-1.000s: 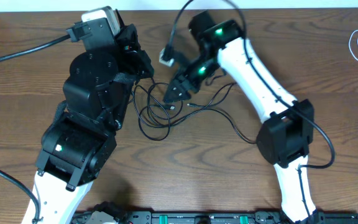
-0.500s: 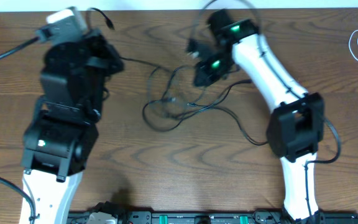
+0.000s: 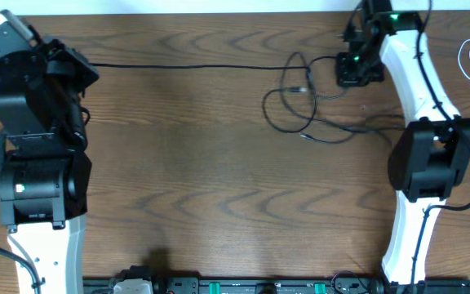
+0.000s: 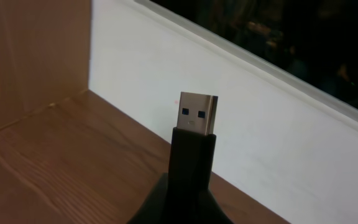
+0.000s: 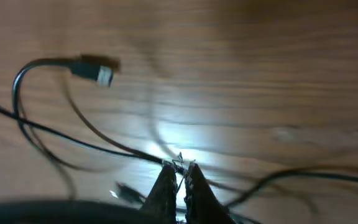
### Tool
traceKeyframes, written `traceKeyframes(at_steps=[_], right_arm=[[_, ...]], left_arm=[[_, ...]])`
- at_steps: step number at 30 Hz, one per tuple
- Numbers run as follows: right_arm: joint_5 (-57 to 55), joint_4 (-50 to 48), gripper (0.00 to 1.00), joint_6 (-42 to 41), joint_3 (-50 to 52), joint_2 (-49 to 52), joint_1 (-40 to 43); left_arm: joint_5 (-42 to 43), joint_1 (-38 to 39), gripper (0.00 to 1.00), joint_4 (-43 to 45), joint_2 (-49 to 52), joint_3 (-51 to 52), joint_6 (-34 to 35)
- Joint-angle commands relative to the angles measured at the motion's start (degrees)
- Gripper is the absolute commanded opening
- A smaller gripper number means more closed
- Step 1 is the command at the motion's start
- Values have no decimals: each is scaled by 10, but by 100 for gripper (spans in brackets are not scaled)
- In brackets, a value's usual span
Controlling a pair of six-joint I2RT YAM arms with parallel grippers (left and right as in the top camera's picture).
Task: Untangle cables
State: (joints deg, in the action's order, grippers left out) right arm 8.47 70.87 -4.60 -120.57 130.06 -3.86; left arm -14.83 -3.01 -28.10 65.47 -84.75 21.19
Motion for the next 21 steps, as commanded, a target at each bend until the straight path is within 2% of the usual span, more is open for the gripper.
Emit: traceKeyframes(at_steps=[1, 12, 21], right_arm=[[-62, 0, 1, -40, 1, -2, 39], [-86, -14, 1, -49, 21, 2, 77], [-120, -46, 1, -75, 86, 2, 112]], left_arm=[[-18, -32, 7, 8, -15, -7, -13], [-30, -143, 7, 29, -15, -7, -36], [-30, -251, 8, 47, -11, -7, -37]])
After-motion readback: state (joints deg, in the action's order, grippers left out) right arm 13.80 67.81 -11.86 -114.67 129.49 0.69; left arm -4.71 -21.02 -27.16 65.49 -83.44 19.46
